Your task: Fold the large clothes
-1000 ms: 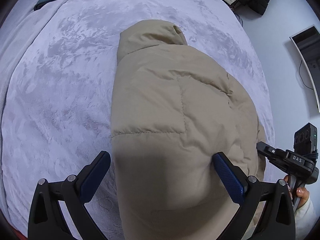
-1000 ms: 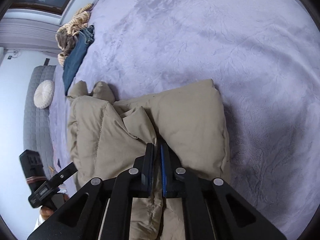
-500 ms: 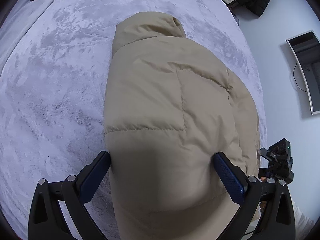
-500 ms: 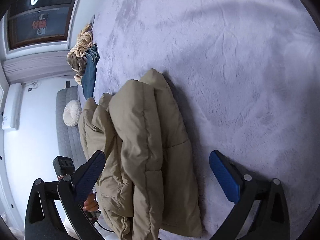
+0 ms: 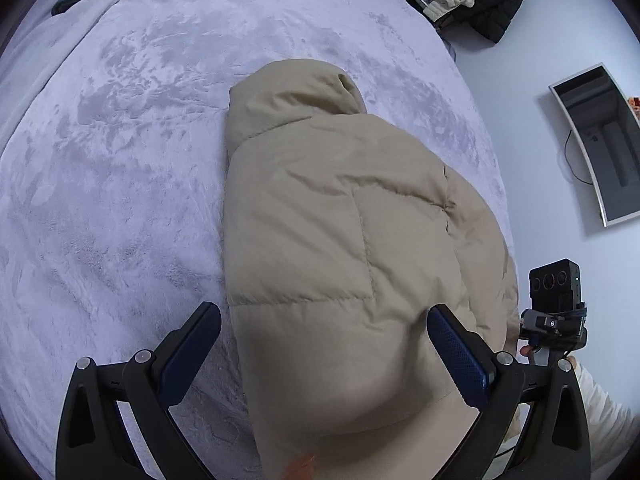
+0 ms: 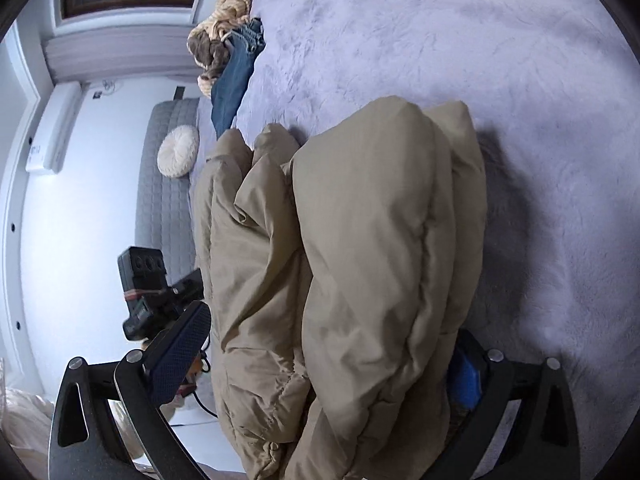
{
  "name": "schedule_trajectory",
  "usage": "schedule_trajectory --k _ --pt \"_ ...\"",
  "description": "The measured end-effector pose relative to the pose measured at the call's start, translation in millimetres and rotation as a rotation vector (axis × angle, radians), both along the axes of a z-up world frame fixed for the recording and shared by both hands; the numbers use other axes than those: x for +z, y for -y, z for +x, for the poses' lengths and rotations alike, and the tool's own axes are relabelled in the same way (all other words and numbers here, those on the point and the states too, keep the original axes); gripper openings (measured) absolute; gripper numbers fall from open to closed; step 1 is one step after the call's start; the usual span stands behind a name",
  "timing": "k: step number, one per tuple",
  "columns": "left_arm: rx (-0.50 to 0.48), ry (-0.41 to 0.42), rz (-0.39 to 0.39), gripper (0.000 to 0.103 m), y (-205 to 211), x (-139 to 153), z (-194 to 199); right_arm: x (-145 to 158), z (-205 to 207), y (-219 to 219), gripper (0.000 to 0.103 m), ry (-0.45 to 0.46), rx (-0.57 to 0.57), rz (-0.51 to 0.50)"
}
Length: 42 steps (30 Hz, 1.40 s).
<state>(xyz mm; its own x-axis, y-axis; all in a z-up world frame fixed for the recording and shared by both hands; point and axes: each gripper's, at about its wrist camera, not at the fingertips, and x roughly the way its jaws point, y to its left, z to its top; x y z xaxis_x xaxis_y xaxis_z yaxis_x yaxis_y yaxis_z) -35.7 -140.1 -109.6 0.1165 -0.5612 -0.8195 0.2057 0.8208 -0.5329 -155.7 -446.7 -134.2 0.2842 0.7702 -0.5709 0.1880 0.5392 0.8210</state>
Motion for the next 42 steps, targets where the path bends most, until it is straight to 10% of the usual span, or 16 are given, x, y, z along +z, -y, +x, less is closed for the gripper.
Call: schedule_trajectory --k 15,32,42 --pt "-0.105 -0.207 -0.287 0.103 0.2 -75.5 15.2 -26.4 43.3 -48.2 0.103 -0.052 0.152 -0.102" --pt "-0.109 -0.077 -0.02 0.103 61.1 -54.2 -5.8 -20.3 25.9 -46.2 0.103 -0.148 0.135 -0.248" --pt "-0.073 -0.108 -0.029 0.103 67.3 -56.7 -5.9 -55.1 57.4 -59.1 0.103 -0.199 0.05 -0.027"
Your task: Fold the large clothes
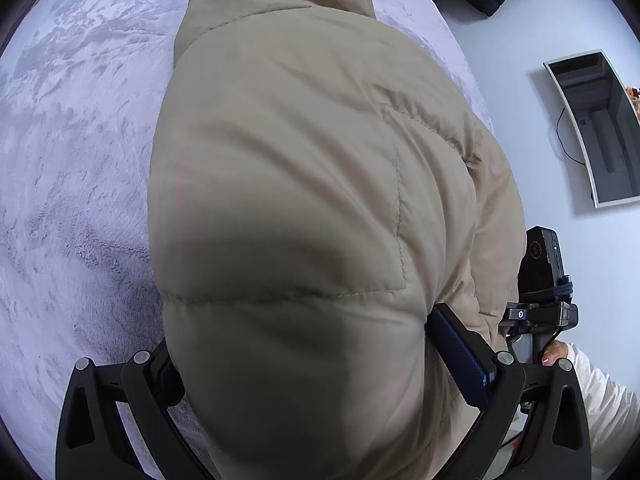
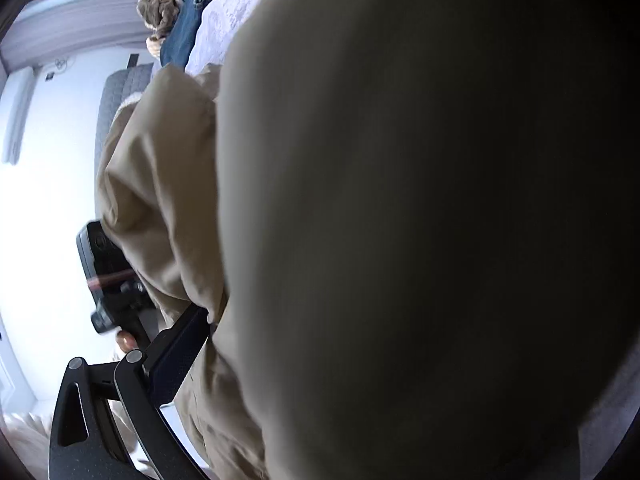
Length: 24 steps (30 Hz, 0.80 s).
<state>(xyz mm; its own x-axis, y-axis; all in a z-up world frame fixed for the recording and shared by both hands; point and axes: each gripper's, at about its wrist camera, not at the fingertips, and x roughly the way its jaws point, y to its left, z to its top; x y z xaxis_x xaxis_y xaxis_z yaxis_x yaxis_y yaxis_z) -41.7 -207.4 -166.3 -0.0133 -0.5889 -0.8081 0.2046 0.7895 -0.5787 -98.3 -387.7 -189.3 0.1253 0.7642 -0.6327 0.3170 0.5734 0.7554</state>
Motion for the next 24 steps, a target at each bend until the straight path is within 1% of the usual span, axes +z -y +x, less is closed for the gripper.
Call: schedule_trajectory --k 1,2,3,4,5,6,7,9,12,15,17,19,21,24 --pt "0.0 0.01 0.004 0.102 1.2 2.9 -1.5 0.4 1.3 -0.3 0.102 -0.004 -0.011 0.005" --pt "-0.004 0.027 0.01 0.097 3.2 7.0 -3.8 1.9 1.5 -0.6 0.1 -0.005 -0.015 0.005" --pt "-0.009 0.043 0.015 0.094 5.0 12.1 -6.6 5.2 0.5 -0.6 0.091 -0.003 -0.021 0.011" --pt "-0.011 0.057 0.019 0.088 6.2 17.4 -9.1 8.2 -1.1 0.3 0.076 -0.001 -0.035 0.026" --pt "-0.008 0.067 0.02 0.083 7.0 23.0 -11.0 11.5 -2.6 1.3 0.07 0.001 -0.05 0.044" --pt "-0.003 0.073 0.018 0.08 7.1 27.9 -12.6 17.2 -3.6 1.4 0.058 0.01 -0.058 0.053" --pt "0.005 0.08 0.012 0.077 7.0 34.5 -14.9 23.3 -3.4 0.1 0.051 0.023 -0.056 0.053" --pt "0.022 0.093 0.0 0.075 5.2 44.9 -17.3 36.6 -0.6 -5.1 0.047 0.056 -0.047 0.049" --pt "0.048 0.117 -0.026 0.075 -1.9 62.4 -17.7 56.8 2.2 -13.8 0.047 0.106 -0.027 0.063" --pt "0.084 0.135 -0.057 0.075 -18.0 77.3 -11.7 78.6 18.4 -30.3 0.047 0.15 -0.012 0.06" --pt "0.1 0.153 -0.066 0.075 -32.9 87.8 -5.3 90.6 26.7 -42.6 0.047 0.176 0.001 0.053" --pt "0.111 0.173 -0.068 0.075 -50.9 94.7 3.7 100.1 43.4 -61.8 0.047 0.202 0.012 0.045" --pt "0.119 0.191 -0.068 0.075 -70.2 103.6 13.9 104.8 59.4 -80.9 0.047 0.221 0.019 0.04" --pt "0.127 0.209 -0.064 0.075 -109.7 107.0 39.5 107.0 88.3 -120.4 0.047 0.246 0.025 0.029"
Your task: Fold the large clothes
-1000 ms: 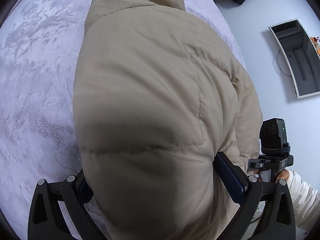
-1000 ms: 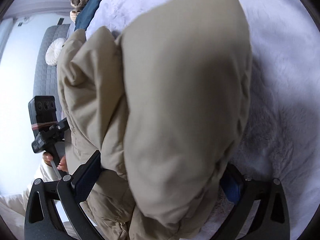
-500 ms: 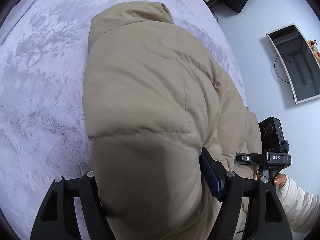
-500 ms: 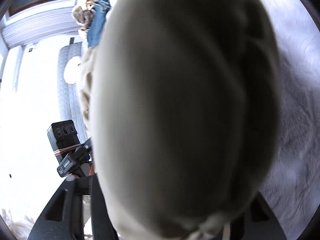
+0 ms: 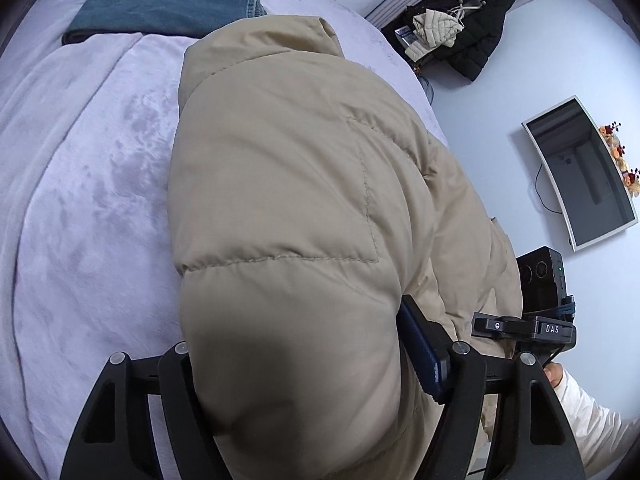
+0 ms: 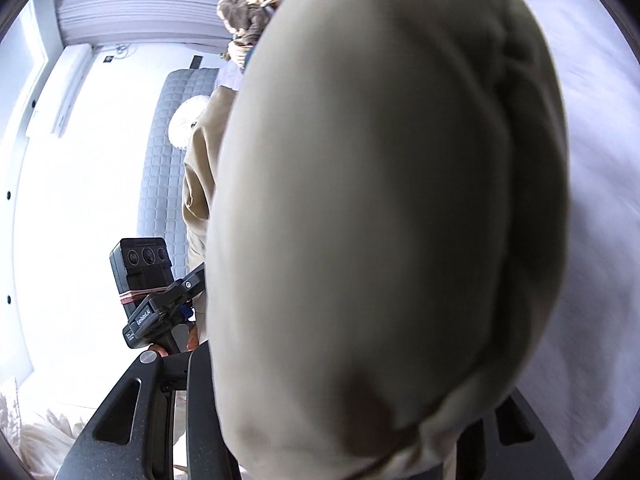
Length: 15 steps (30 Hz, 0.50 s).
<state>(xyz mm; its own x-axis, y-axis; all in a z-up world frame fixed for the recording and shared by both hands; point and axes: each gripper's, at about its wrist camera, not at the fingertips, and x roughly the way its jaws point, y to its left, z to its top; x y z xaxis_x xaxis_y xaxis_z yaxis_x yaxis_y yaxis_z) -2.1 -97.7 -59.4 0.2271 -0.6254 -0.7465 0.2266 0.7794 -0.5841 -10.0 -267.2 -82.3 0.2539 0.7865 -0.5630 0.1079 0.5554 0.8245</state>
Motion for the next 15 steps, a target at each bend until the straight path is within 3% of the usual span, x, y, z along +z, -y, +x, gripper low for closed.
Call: schedule_trajectory --k 7,12,15 --pt "0.035 0.006 0.042 0.076 -86.6 -16.6 61.8 -13.3 77.9 -94.8 0.047 0.03 0.018 -0.023" --pt "0.072 -0.014 0.122 0.077 -124.9 -65.5 101.6 -49.9 126.0 -143.8 0.047 -0.012 0.011 -0.053" --pt "0.099 -0.048 0.116 0.085 -136.9 -96.5 111.6 -69.3 130.0 -160.5 0.053 -0.041 -0.001 -0.102"
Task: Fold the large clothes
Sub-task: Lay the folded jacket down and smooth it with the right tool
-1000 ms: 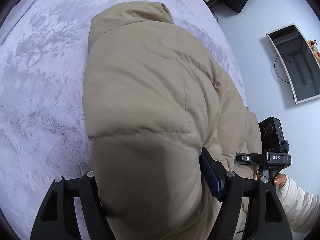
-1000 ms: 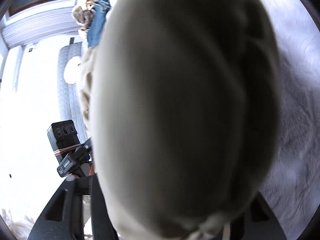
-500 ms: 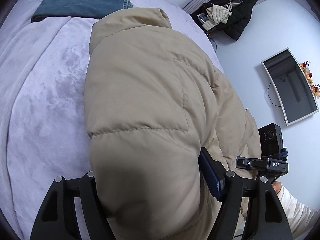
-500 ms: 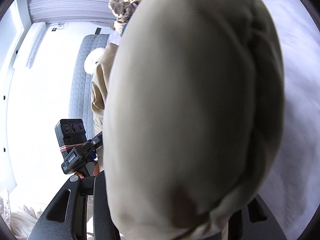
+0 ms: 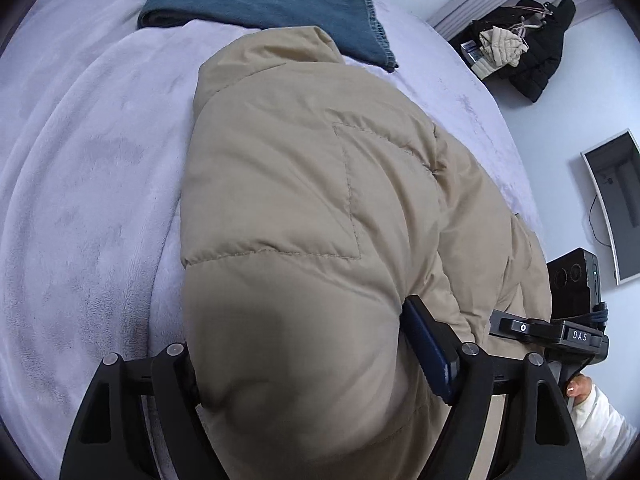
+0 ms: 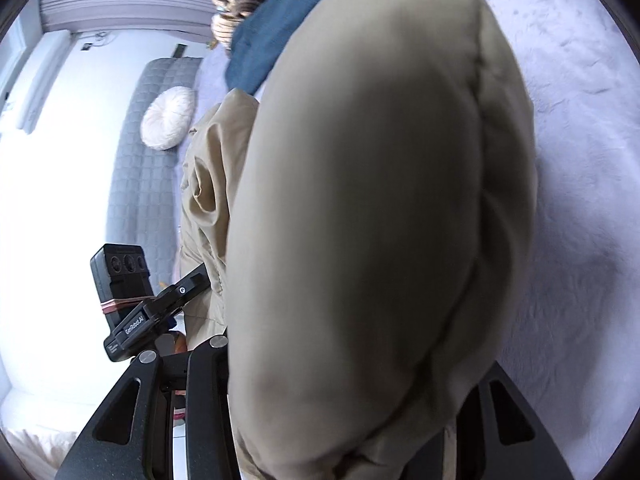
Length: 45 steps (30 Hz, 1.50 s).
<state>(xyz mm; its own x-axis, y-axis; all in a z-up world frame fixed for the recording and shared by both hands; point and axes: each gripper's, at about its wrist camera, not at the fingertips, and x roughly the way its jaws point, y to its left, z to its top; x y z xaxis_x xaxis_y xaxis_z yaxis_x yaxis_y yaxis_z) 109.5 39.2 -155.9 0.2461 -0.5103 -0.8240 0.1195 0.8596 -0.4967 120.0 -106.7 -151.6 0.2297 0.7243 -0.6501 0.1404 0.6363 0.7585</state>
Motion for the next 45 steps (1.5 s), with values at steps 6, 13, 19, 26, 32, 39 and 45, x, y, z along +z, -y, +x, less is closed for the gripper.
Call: schedule_trajectory --k 6,13,19,26,32,39,45 --pt "0.019 0.071 0.119 0.089 -1.9 16.6 -11.3 10.9 -15.6 3.5 0.065 -0.06 -0.079 -0.111" --pt "0.054 0.273 0.225 0.089 -16.0 62.6 -0.7 118.4 -54.0 46.5 0.025 0.137 -0.202 -0.451" --pt "0.013 0.23 0.274 0.089 25.6 39.0 20.8 122.4 -53.2 0.8 0.022 0.203 -0.054 -0.403" --pt "-0.041 0.277 0.36 0.092 67.7 33.1 5.9 45.3 -86.4 5.5 0.015 0.074 -0.057 -0.54" --pt "-0.039 0.233 0.398 0.092 59.0 51.3 -5.4 53.9 -89.2 13.1 0.016 0.042 -0.081 -0.506" --pt "-0.048 0.153 0.438 0.092 32.3 71.4 -46.4 73.7 -96.7 6.8 0.022 0.023 -0.104 -0.494" --pt "-0.031 0.105 0.428 0.097 17.1 74.9 -84.5 93.1 -126.2 1.7 0.04 -0.014 -0.101 -0.504"
